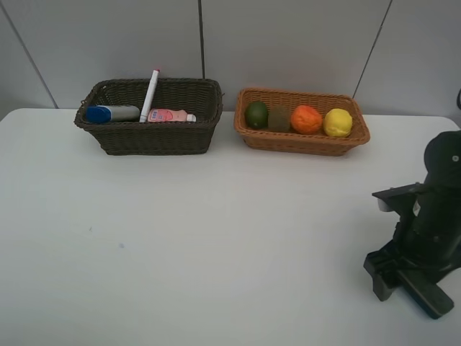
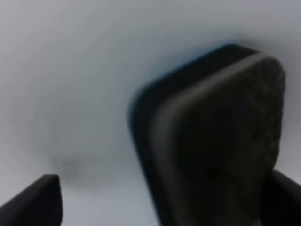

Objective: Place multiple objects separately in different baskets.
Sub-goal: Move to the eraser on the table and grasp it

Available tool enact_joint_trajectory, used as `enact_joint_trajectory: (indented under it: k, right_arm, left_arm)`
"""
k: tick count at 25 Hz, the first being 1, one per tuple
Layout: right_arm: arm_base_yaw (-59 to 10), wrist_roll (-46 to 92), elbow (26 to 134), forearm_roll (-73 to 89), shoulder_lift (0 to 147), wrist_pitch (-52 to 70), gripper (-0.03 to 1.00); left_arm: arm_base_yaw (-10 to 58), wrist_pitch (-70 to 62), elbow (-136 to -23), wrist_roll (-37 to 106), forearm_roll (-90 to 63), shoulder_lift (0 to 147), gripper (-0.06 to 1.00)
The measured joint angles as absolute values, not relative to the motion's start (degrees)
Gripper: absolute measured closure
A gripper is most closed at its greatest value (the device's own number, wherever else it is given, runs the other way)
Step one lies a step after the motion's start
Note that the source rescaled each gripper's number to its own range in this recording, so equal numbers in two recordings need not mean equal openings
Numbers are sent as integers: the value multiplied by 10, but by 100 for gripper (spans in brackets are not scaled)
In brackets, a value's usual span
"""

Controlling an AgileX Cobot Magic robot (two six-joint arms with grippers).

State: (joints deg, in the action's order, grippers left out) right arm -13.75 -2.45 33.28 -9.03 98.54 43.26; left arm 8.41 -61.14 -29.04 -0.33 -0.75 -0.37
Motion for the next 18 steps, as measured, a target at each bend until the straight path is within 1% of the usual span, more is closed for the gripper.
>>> enact_joint_trajectory:
  k: [6,7,8,9,10,12,14,15,18]
  right_arm:
    - [-138,-25,328,-72,1001,431,0]
    - [-138,-25,328,-72,1001,431,2]
    - [-138,-25,328,-72,1001,431,7]
    - [-138,-25,328,-72,1001,431,13]
    - [-138,-25,328,-71,1001,431,24]
    - [-138,-25,328,-71,1001,430,53]
    - [-138,-25,328,-71,1001,430,95]
    - [-138,-26,328,-71,1001,431,97]
    - [-138,-27,328,-70,1001,437,97]
  left_arm:
    - [84,-611,-290,-3,-8,-4,-6]
    - [84,-611,-290,-3,-8,-4,-6]
    - [84,-611,-290,-3,-8,-4,-6]
    - [84,-611,-290,-3,-8,-4,-6]
    - [84,-611,-290,-3,-8,-4,-6]
    - [84,-611,-290,-3,-8,-4,-6]
    - [84,-611,-290,-3,-8,-4,-6]
    - [84,-611,-290,-3,-8,-4,-6]
    - [84,-611,-290,-3,-8,-4,-6]
